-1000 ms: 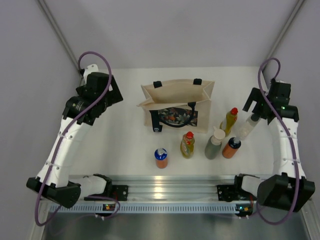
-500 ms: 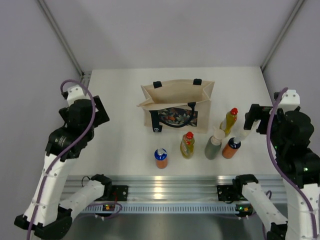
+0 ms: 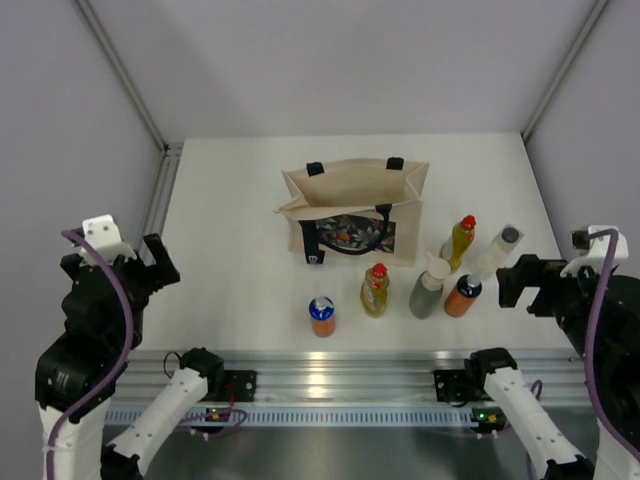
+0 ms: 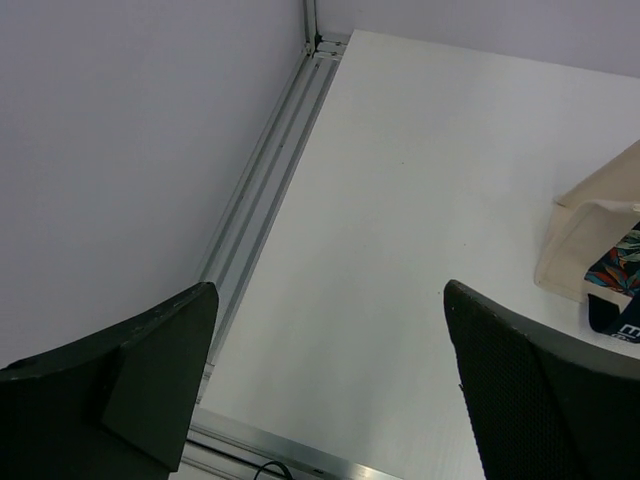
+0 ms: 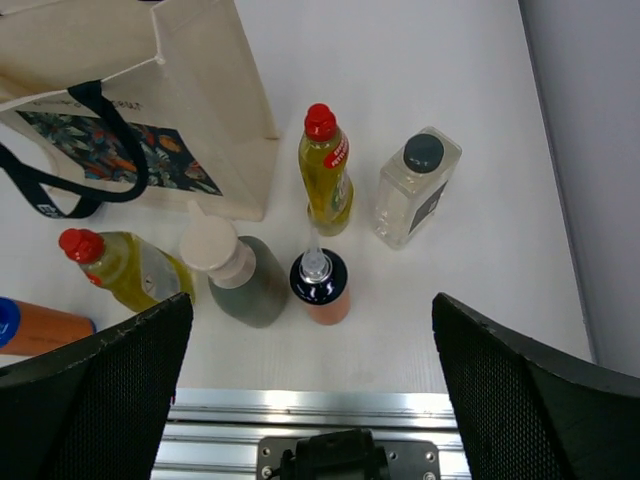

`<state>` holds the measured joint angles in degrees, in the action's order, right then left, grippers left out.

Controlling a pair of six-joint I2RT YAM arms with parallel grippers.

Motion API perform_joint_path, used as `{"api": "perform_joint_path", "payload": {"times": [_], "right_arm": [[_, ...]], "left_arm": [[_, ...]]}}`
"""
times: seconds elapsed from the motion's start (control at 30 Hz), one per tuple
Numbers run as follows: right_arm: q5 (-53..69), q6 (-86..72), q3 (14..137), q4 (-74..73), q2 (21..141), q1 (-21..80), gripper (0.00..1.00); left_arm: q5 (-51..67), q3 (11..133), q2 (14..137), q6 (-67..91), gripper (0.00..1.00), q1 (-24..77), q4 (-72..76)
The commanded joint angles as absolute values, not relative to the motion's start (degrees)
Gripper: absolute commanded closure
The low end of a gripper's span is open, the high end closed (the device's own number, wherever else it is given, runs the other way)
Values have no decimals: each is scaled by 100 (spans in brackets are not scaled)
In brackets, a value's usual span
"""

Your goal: Take the personal care products out of the canvas bag

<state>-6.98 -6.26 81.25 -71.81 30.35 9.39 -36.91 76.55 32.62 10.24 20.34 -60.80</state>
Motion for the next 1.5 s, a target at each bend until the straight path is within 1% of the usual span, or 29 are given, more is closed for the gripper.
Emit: {"api": "perform_joint_path", "payload": {"times": [0.0,0.07,0.13,0.2,0.27,0.33,0.43,0.57,1.2,1.47], "right_arm": [[-651,-1116,8665,-8032,3146,1282,0],[-729,-1256,8824,-8357,3155,1362,1],[-887,-1327,8693,-8621,3077,1362,1],[-783,-1301,8526,-8622,2901,1362,1],[-992,-1414,8464,-8604,2646,1380,1],[-1204,-1494,8114,-8604,2401,1415,1],[-1317,-1608,7657,-8596,2242,1450,1],[-1511,-1661,7410,-8255,2171,1573,1],[-1749,-1740,7031,-7638,2338,1670,0],[-1810,-1714,7137,-7471,2505,1670,0]], "left_arm": [[-3630,7927,3120,633,2,2013,-6467],[-3761,7972,3085,650,1,2013,-6626],[-3727,7945,3024,650,1,2013,-6750],[-3630,7902,2936,642,1,2013,-6741],[-3647,7866,2883,764,2,2004,-6741],[-3604,7726,2813,879,1,2013,-6724],[-3481,7551,2821,1115,1,2013,-6706],[-3288,7348,2900,1380,2,2013,-6575],[-3182,7084,3129,1292,2,2021,-5924],[-3182,6900,3164,1564,1,2021,-5810]]}}
